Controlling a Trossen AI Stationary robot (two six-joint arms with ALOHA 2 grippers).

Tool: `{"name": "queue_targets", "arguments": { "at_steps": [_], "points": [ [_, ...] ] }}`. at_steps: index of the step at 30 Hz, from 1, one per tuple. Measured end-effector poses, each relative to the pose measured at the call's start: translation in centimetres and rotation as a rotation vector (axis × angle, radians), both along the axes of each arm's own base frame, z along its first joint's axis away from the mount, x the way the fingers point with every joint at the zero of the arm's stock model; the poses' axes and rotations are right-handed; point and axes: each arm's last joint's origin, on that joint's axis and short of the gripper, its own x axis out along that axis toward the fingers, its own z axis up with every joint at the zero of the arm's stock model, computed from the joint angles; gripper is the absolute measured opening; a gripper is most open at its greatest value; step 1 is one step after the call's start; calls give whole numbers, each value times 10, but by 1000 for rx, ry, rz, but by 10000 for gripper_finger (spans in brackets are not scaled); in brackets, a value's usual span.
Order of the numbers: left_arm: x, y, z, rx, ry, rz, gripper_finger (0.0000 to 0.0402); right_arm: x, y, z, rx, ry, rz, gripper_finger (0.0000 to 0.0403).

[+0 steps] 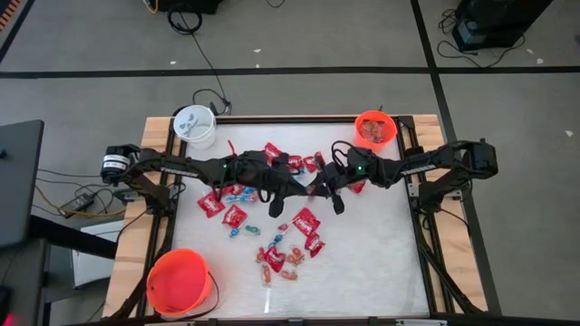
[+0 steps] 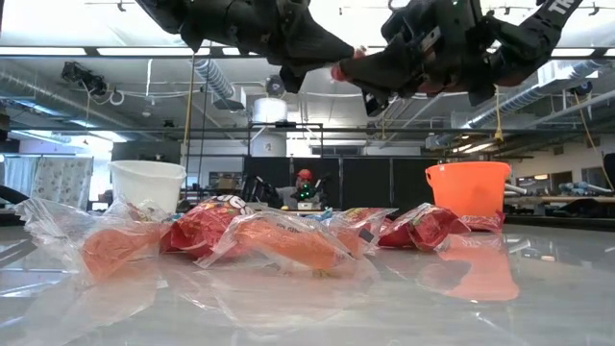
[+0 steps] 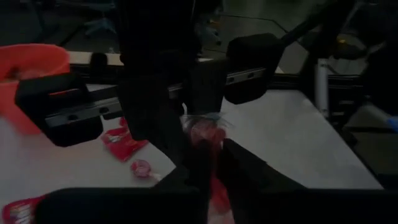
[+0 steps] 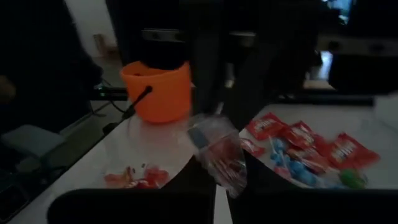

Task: Sort candy by brand, put in halloween buckets
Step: Put the left red gummy into the top orange bucket

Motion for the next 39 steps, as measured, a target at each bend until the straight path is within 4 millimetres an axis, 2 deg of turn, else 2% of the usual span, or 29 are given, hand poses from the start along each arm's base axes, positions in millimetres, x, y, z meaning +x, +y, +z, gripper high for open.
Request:
{"name": "queue_targets", "arguments": {
  "at_steps": [5, 7, 9, 13, 15, 19, 23, 27, 35, 39],
  "points": [
    [-3, 2, -4, 7, 57, 50, 110, -7, -18, -7, 75, 134, -138, 17],
    [-7, 2, -1, 9, 95, 65, 125, -16, -29, -13, 93, 243, -263, 17],
    [-13, 3, -1, 12, 152, 70, 133, -28, -38, -11, 78, 323, -411, 16],
    [-20, 4, -7, 22, 246, 84, 136, -55, -54, 8, -24, 497, -751, 18],
    [-21, 4, -8, 22, 259, 81, 136, -66, -60, 25, -83, 542, -894, 20],
    [-17, 4, -17, 46, 289, 78, 137, -83, -73, 60, -155, 583, -1031, 16],
    [-14, 6, -23, 67, 307, 124, 137, -99, -96, 79, -120, 643, -1146, 16],
    [-13, 3, -31, 65, 320, 132, 137, -114, -114, 64, -46, 807, -1143, 16],
    [-21, -11, -49, 63, 328, 113, 137, -132, -146, 45, 66, 918, -1224, 19],
    [-24, -12, -55, 70, 351, 124, 137, -136, -158, 23, 145, 998, -1194, 33]
  ]
}}
